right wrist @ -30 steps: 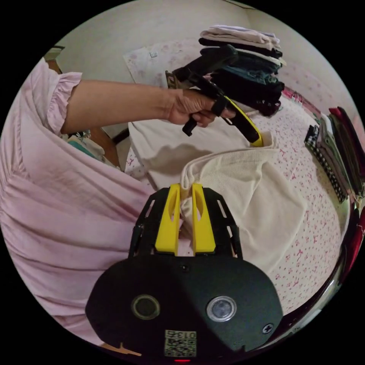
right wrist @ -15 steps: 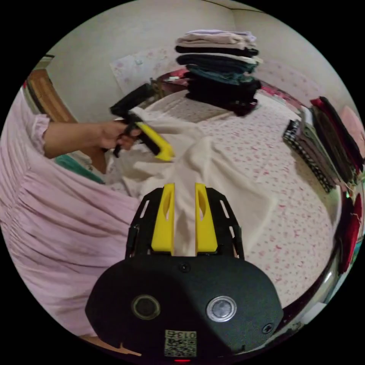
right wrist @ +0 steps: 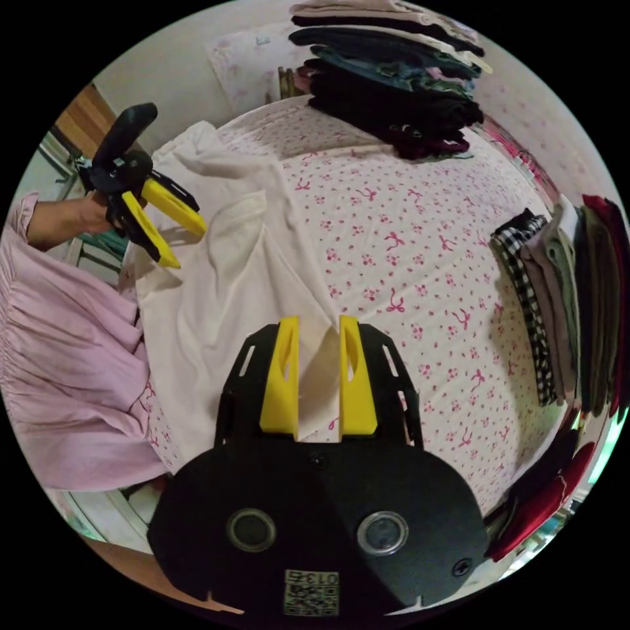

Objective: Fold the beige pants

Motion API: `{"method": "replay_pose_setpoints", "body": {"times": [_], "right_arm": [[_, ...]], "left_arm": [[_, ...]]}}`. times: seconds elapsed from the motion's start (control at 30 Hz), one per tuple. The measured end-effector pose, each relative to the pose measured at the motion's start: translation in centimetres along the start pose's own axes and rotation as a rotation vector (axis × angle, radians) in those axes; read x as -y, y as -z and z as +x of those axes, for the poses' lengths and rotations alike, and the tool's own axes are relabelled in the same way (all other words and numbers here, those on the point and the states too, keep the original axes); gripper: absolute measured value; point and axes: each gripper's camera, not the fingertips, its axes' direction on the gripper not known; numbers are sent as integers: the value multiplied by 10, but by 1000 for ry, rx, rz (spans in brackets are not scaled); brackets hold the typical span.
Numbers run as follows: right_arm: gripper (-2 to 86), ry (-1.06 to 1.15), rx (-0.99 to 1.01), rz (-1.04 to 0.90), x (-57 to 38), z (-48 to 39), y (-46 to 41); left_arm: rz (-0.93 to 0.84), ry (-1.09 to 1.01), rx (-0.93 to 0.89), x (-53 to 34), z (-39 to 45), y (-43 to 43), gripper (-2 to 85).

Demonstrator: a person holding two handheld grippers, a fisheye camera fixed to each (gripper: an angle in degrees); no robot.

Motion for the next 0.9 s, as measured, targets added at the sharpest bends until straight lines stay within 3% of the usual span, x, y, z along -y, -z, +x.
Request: {"method": "replay_pose_setpoints", "body": {"times": [0.07,0.17,0.4,0.5,0.67,0.9], "right_arm": [[87,29,7,-55,7,0,-10],[67,29,24,-81,11,1,-14],[31,78,-85,-43,4,-16,23],[33,15,-125,60,-5,-19,35],[38,-102,-159,-13,-11,-16,3],[38,-393,-160,208,-103,-21,68]], "left_arm": [[-35,-8,-30,1,3,-6,107],[-48,-4,77,-4,6,-1,47],[40,-9,60,-30,13,49,25],[99,20,152,-47,5,71,28],[85,186,-14,-68,-42,63,53],[65,212,-47,-108,-40,91,101]]}}
